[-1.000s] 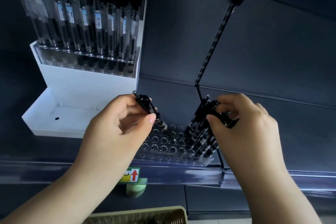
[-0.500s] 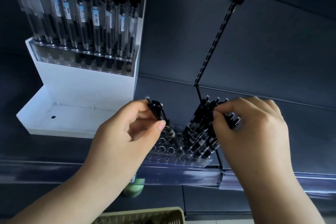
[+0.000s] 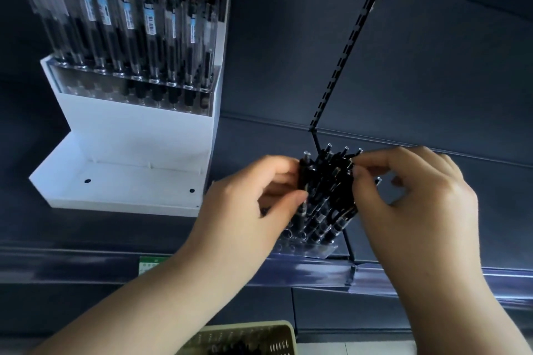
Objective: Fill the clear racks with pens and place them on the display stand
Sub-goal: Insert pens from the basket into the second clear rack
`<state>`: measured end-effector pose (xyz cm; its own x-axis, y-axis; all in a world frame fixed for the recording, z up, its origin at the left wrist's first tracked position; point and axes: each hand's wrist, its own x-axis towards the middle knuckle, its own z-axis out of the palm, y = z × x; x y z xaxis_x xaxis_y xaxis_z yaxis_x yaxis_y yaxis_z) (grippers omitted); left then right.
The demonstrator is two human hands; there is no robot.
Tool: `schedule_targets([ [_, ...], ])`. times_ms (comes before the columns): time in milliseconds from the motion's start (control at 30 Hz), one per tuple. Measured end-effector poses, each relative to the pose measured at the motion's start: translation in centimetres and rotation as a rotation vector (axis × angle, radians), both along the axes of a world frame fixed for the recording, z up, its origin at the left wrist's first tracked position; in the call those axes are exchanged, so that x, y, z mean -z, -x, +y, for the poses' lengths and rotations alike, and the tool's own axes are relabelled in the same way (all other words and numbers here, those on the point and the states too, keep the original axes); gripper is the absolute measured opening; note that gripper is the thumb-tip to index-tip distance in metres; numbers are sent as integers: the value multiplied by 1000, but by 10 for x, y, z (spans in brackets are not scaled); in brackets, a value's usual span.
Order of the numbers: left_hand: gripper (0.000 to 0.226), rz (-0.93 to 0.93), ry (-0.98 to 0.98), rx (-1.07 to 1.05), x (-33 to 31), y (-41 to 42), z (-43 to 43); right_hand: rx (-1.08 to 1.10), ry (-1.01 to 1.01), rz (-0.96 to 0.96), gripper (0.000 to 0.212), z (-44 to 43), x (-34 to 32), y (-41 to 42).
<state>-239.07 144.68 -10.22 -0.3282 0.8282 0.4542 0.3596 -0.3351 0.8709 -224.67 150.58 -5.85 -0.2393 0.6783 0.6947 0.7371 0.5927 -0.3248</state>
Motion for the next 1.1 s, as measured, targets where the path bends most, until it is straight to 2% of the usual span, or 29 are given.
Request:
schedule_targets([
  [100, 30, 49, 23, 8, 9, -5, 5, -1, 12, 0, 11, 0, 1, -2],
  [267, 19, 133, 84, 33, 26, -16, 13, -4, 49, 6, 11, 0, 2, -6],
  [600, 14, 296, 64, -72, 30, -20, 14, -18, 90, 9, 8, -1, 3, -12],
  [800, 14, 366, 42, -64, 30, -23, 12, -20, 90, -9, 9, -2, 4, -11],
  [1100, 12, 349, 67, -103, 33, -23, 16, -31, 91, 10, 10, -3, 5, -13],
])
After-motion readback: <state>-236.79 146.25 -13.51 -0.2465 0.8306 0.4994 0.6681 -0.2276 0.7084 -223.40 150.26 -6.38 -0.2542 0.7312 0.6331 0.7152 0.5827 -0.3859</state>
